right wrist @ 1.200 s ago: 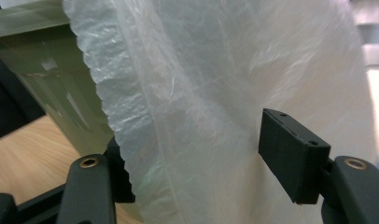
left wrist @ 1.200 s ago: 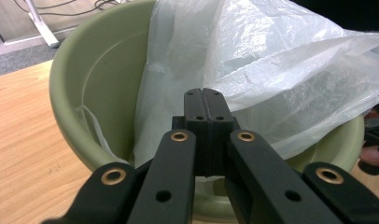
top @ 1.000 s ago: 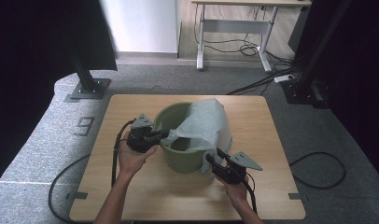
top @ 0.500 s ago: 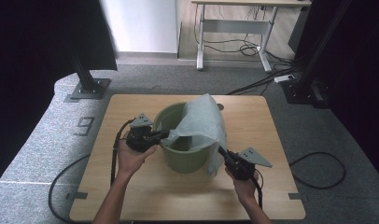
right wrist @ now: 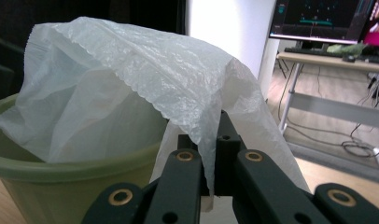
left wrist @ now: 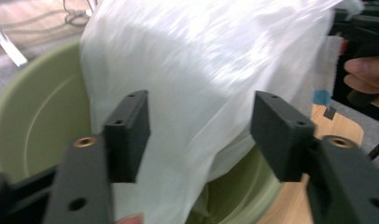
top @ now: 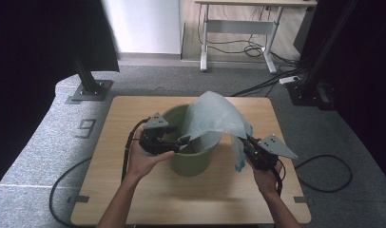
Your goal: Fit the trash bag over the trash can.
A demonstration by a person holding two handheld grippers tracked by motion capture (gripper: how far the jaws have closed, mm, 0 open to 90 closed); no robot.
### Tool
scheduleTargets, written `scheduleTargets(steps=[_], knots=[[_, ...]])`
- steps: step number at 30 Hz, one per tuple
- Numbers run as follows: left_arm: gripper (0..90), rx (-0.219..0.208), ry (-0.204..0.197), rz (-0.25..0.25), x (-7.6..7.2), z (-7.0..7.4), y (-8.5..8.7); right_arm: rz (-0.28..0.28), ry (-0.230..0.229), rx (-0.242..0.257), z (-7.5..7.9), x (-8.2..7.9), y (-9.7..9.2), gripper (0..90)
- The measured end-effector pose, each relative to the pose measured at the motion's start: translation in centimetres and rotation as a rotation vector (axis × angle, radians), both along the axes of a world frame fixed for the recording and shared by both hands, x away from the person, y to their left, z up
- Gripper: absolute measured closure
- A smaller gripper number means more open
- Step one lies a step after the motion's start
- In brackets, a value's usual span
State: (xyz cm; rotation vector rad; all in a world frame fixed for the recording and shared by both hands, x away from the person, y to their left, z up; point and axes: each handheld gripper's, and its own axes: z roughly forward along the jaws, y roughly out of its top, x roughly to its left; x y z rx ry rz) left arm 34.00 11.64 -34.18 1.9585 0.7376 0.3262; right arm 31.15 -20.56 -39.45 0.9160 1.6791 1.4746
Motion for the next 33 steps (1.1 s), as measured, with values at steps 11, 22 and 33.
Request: scheduleTargets(steps=[11,22,33], knots=[[52.1,0.047,-0.009,0.009,0.6,0.8,-3.2,0.087,-0.012,-0.012,1.1,-0.3,2.7,88.6],[82.5,0.037,-0.012,0.047,0.6,-0.3,-2.8,0.122,0.009,-0.007,0.5,-0.4,3.4,88.6],[89.7,-0.049,0.007,0.054,0.4,-1.4,-1.1,0.162,0.043,-0.002,-0.5,-0.4,3.4,86.8]])
